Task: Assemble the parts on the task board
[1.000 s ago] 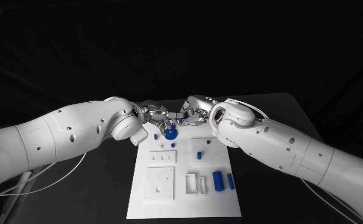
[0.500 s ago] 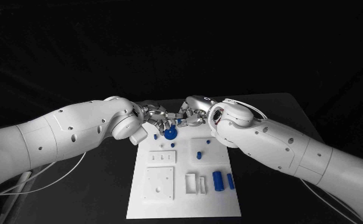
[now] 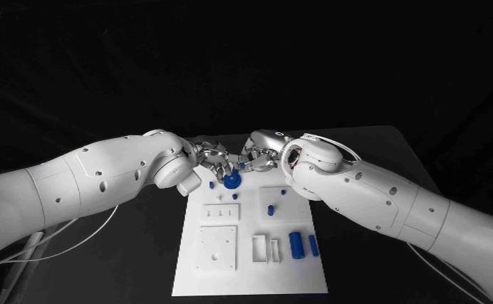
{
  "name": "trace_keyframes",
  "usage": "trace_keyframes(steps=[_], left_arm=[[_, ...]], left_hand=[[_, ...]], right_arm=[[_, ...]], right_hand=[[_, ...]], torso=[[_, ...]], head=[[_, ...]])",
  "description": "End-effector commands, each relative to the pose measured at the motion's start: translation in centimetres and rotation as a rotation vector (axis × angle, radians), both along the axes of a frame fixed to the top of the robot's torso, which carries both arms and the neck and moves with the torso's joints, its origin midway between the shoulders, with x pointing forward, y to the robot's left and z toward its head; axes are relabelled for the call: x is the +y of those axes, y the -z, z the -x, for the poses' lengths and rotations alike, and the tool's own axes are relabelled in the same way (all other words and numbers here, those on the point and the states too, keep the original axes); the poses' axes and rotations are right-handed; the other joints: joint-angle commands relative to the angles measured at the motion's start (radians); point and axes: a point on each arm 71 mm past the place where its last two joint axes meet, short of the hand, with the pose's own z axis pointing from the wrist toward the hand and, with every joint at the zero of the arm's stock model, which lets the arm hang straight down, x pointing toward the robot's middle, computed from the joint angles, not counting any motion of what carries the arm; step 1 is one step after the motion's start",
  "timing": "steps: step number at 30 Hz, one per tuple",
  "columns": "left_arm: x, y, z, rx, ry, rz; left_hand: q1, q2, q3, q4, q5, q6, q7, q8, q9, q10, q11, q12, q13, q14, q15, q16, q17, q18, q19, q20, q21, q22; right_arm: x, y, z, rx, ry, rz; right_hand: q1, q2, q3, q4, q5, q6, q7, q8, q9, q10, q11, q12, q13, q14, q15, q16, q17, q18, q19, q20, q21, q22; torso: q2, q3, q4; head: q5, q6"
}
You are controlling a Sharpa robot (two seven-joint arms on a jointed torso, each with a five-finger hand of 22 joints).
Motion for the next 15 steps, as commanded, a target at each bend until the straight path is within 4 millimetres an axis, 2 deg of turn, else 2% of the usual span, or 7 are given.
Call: trace_keyframes(steps=[1, 8, 15], left_arm=[[-0.2, 0.04, 0.05, 0.007, 0.013, -0.008], [-0.3, 0.05, 0.04, 0.009, 0.013, -0.011], [-0.54, 0.09, 0.12, 0.016, 0.024, -0.013]], left_hand=[[0.011, 0.001, -0.002, -0.008, -0.004, -0.004, -0.002, -0.002, -0.002, -0.006, -0.001, -0.004, -0.001, -0.006, 0.0, -0.007, -0.001, -0.005, -0.003, 0.005, -0.004, 0.002], [0.016, 0.007, -0.004, -0.014, -0.002, -0.004, -0.002, -0.003, -0.005, -0.006, -0.001, -0.006, -0.003, -0.007, 0.0, -0.008, -0.002, -0.005, -0.003, 0.005, -0.006, 0.002], [0.039, 0.03, 0.006, -0.033, 0.003, -0.001, -0.004, -0.007, -0.013, -0.006, -0.003, -0.008, -0.004, -0.006, -0.001, -0.008, -0.003, -0.005, -0.003, 0.004, -0.007, 0.003]], right_arm=[[0.17, 0.05, 0.07, -0.001, -0.007, 0.02], [0.29, 0.07, 0.1, 0.002, -0.009, 0.023], [0.45, 0.13, 0.09, 0.005, -0.01, 0.027]], right_hand=[[0.0, 0.001, -0.005, 0.003, 0.004, 0.003, 0.002, 0.005, 0.002, -0.005, 0.0, -0.004, -0.001, 0.002, -0.005, -0.003, -0.001, -0.014, 0.057, -0.008, -0.004, 0.085], [0.0, 0.001, -0.005, 0.003, 0.004, 0.003, 0.002, 0.005, 0.002, -0.005, 0.0, -0.004, -0.001, 0.002, -0.005, -0.003, -0.001, -0.014, 0.057, -0.008, -0.004, 0.085], [0.0, 0.001, -0.005, 0.003, 0.004, 0.003, 0.002, 0.005, 0.002, -0.005, 0.0, -0.004, -0.001, 0.002, -0.005, -0.003, -0.001, -0.014, 0.057, -0.008, -0.004, 0.085]], torso=[[0.0, 0.0002, 0.0001], [0.001, 0.0, 0.001], [0.001, 0.0001, 0.0014]], head=[[-0.001, 0.0], [-0.002, 0.0], [-0.002, -0.001]])
